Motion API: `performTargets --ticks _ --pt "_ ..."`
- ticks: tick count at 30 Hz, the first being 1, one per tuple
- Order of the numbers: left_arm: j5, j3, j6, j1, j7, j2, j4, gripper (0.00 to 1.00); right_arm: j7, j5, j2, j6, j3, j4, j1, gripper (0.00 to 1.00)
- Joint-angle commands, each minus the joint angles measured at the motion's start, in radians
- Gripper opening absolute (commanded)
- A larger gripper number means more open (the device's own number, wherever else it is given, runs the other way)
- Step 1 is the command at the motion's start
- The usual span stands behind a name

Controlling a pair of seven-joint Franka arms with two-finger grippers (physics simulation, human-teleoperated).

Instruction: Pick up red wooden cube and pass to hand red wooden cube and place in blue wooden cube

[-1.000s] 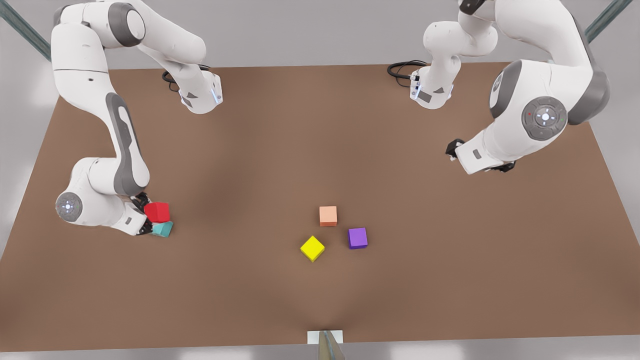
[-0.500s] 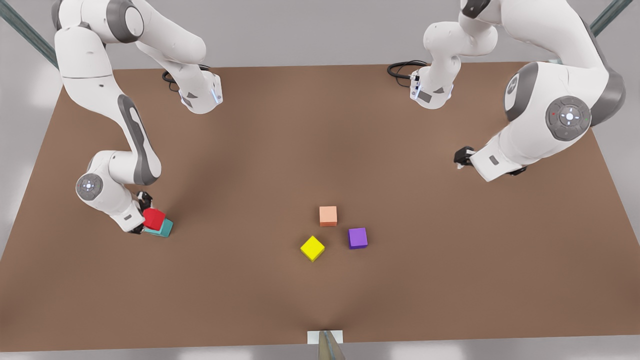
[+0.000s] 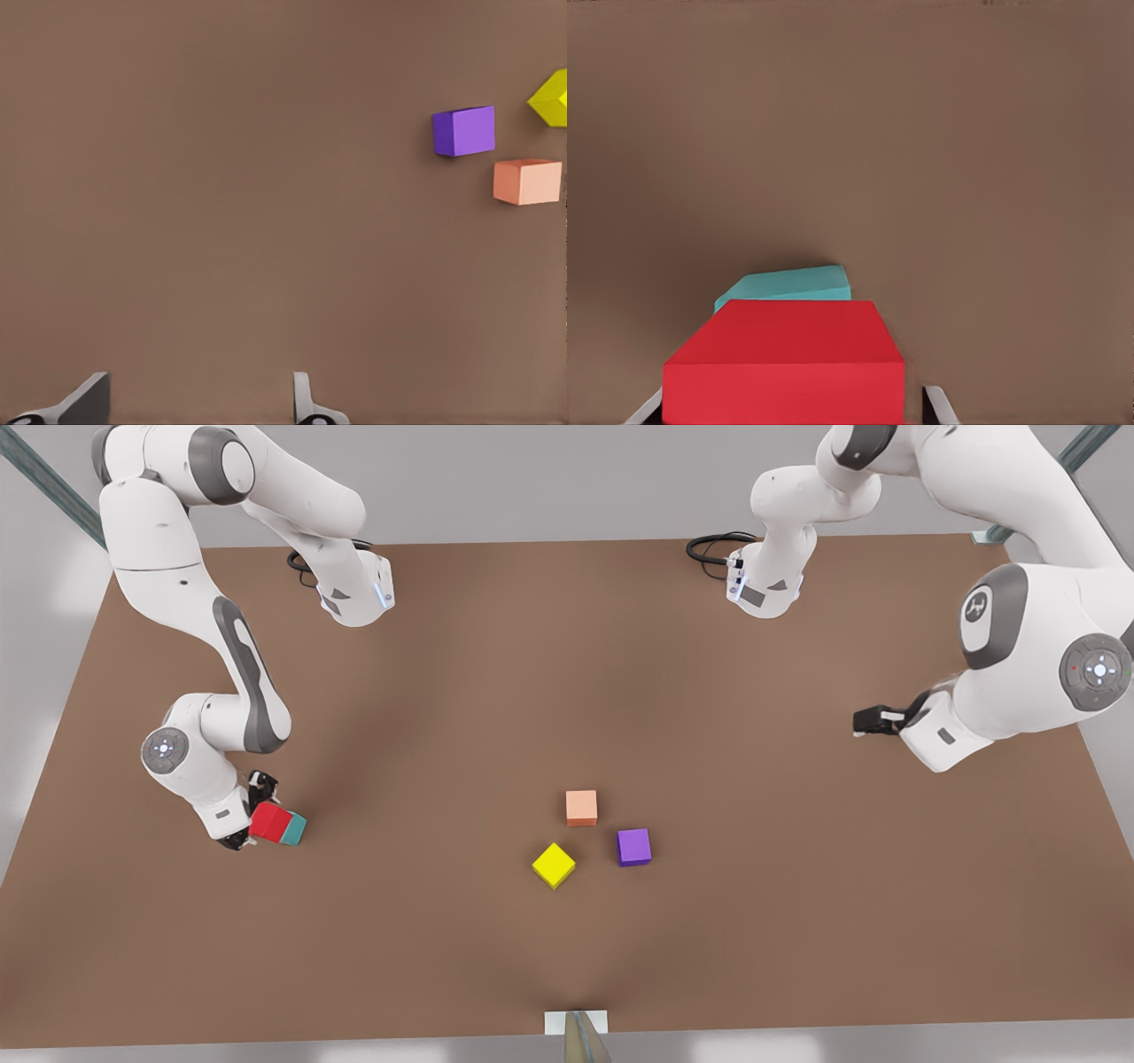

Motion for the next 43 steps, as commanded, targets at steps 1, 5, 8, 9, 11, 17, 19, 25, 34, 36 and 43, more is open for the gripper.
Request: performTargets --ticks 1,5,8,9,11,17,19,25,34,36,43 --pt "-0.015 -0.001 -0.011 0.001 -0.024 0.003 -0.002 1.0 0.125 0.001 -0.005 -0.002 0.0 0.0 -0.001 1.0" --pt "-0.012 -0.006 -0.014 -0.01 -0.023 0.006 -0.005 1.0 0.136 0.012 -0.046 -0.083 0.008 0.005 0.002 1.0" --pt "0.004 -0.007 -0.013 -0.015 -0.026 0.003 -0.008 1.0 0.137 0.078 -0.124 -0.247 0.026 0.023 0.012 1.0" --pt "0.002 -0.015 -0.014 -0.011 -0.026 0.0 -0.008 1.0 0.149 0.118 -0.164 -0.354 0.031 0.053 0.032 1.0" --pt "0.004 -0.021 -0.011 -0.011 -0.027 0.001 -0.008 1.0 0.281 0.142 -0.213 -0.586 0.037 0.154 0.073 1.0" --pt "0.002 -0.021 -0.017 -0.013 -0.027 0.003 -0.008 1.0 1.502 0.118 -0.053 -1.003 0.028 0.514 0.16 1.0" --pt "0.004 -0.021 -0.017 -0.013 -0.027 0.004 -0.008 1.0 1.496 0.107 0.018 -1.074 0.031 0.681 0.162 1.0" --pt "0.004 -0.021 -0.019 -0.011 -0.027 0.004 -0.009 1.0 1.516 0.087 -0.13 -1.336 0.022 0.797 0.211 1.0" --pt "0.002 -0.027 -0.075 -0.013 -0.02 0.004 -0.009 1.0 1.536 0.127 -0.293 -1.233 -0.018 0.649 0.214 1.0" --pt "-0.047 -0.029 -0.097 0.007 -0.023 0.001 -0.008 1.0 1.449 0.122 -0.287 -1.201 -0.034 0.649 0.211 1.0" --pt "-0.046 -0.032 -0.082 0.01 -0.027 0.0 -0.002 1.0 1.397 0.133 -0.279 -1.095 -0.035 0.566 0.196 1.0"
